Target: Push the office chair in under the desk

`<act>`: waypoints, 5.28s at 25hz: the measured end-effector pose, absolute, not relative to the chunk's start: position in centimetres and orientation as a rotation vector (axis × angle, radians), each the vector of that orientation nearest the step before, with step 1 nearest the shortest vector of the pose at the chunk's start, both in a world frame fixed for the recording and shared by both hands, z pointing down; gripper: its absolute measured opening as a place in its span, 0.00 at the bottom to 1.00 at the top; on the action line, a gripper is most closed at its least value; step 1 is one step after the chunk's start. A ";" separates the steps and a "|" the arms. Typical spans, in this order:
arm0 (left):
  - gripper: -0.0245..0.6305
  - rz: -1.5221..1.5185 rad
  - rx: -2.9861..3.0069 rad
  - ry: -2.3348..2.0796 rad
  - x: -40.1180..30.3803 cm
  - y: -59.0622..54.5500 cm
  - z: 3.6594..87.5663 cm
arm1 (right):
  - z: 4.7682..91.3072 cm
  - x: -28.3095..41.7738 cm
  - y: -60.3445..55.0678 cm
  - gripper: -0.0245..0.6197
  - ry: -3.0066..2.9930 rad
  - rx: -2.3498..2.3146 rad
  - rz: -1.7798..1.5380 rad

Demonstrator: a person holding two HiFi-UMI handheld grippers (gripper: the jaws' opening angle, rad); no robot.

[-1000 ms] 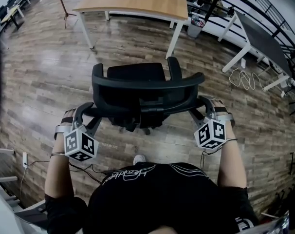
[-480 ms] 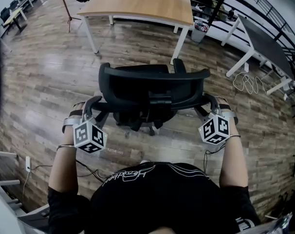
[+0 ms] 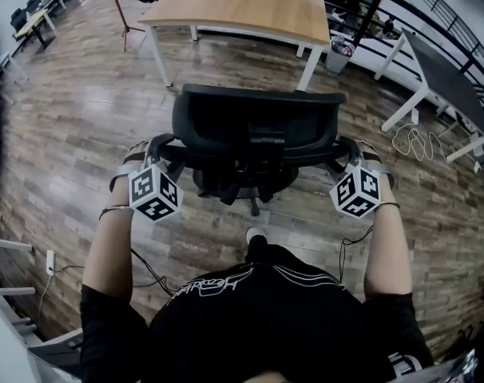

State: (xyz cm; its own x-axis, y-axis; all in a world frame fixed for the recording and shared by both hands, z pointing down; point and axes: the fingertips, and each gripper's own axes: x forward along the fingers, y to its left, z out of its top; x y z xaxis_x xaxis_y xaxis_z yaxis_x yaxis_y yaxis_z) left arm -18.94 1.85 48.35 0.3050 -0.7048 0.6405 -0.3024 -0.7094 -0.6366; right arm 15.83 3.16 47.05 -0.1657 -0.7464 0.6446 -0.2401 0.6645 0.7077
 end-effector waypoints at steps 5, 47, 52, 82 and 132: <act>0.38 -1.391 -2.162 0.936 -19.0 1.1 49.0 | 47.7 15.7 2.6 0.41 -1.752 0.787 -0.556; 0.39 -1.454 -2.093 1.043 -16.5 -27.7 49.1 | 47.5 18.6 -26.1 0.39 -1.679 0.791 -0.702; 0.39 -1.447 -2.100 1.008 -16.3 -30.5 49.3 | 47.7 18.6 -28.1 0.39 -1.677 0.805 -0.695; 0.39 -1.372 -2.118 0.849 -16.3 -53.3 48.7 | 47.5 18.3 -46.8 0.39 -1.577 0.908 -0.581; 0.39 -1.302 -2.101 0.808 -14.7 -76.2 48.1 | 47.1 19.3 -66.9 0.39 -1.488 0.998 -0.540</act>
